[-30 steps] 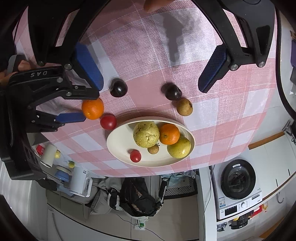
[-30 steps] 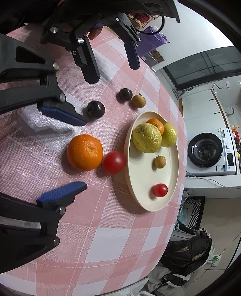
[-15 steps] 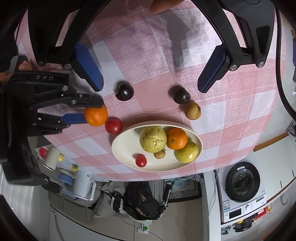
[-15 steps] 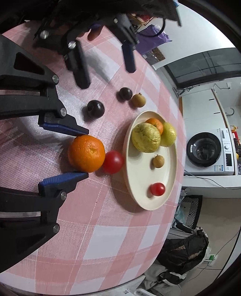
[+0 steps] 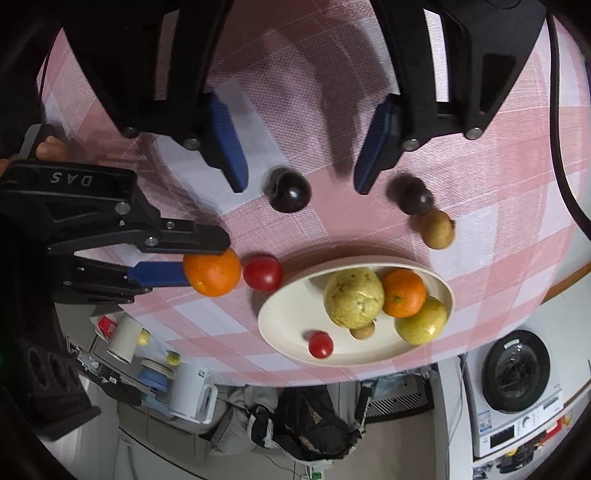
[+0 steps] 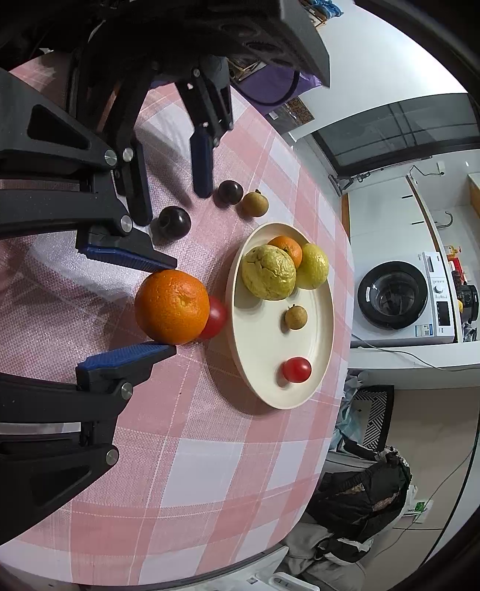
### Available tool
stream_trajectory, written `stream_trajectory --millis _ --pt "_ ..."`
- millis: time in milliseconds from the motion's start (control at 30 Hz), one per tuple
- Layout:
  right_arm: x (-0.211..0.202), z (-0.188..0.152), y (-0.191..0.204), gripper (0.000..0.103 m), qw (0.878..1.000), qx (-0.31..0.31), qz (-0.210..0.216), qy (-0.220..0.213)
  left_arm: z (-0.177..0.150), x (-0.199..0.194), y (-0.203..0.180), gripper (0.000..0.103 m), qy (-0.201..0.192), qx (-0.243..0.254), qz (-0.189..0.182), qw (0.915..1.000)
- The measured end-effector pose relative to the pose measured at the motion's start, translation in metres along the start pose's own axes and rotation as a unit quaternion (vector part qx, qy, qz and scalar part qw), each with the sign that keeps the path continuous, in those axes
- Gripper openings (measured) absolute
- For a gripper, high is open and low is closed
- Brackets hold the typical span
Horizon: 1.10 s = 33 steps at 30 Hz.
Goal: Organize fruits
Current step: 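Grasp a dark purple plum with the left gripper while the right gripper holds the orange, then carry the orange and plum onto the plate while both grippers open to release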
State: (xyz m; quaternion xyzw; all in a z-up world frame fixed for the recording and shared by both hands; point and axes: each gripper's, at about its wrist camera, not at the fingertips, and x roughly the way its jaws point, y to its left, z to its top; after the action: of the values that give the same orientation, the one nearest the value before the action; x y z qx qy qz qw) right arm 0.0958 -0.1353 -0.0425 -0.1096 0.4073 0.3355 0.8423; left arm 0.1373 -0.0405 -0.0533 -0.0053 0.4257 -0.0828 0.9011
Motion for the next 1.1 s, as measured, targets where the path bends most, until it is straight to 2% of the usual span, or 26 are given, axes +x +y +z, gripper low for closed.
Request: stream_trajectory --millis 100,267,400,567,867,1100 --pt "-0.001 0.0 -0.001 0.04 1.0 0.001 0.0 -0.001 0.001 0.009 -0.003 0.048 0.012 0.004 0.001 0.9999" --pt "0.0 -0.001 -0.001 0.04 1.0 0.001 -0.001 -0.001 0.004 0.015 -0.006 0.047 0.014 0.005 0.01 0.9998" --pt "-0.001 -0.001 -0.002 0.04 1.0 0.004 -0.001 -0.003 0.008 0.019 -0.008 0.037 0.014 0.011 0.018 0.9997" --pt "-0.001 -0.001 -0.003 0.04 1.0 0.005 0.0 -0.004 0.009 0.017 -0.008 0.022 0.011 0.008 0.006 0.9999" --pt "-0.005 -0.001 -0.003 0.04 1.0 0.01 0.001 -0.012 0.007 0.007 -0.01 0.022 -0.004 0.014 0.006 0.9999" --pt "-0.02 0.003 -0.008 0.04 0.999 0.021 0.001 -0.049 0.011 -0.013 -0.002 0.022 -0.038 -0.003 0.014 0.9992"
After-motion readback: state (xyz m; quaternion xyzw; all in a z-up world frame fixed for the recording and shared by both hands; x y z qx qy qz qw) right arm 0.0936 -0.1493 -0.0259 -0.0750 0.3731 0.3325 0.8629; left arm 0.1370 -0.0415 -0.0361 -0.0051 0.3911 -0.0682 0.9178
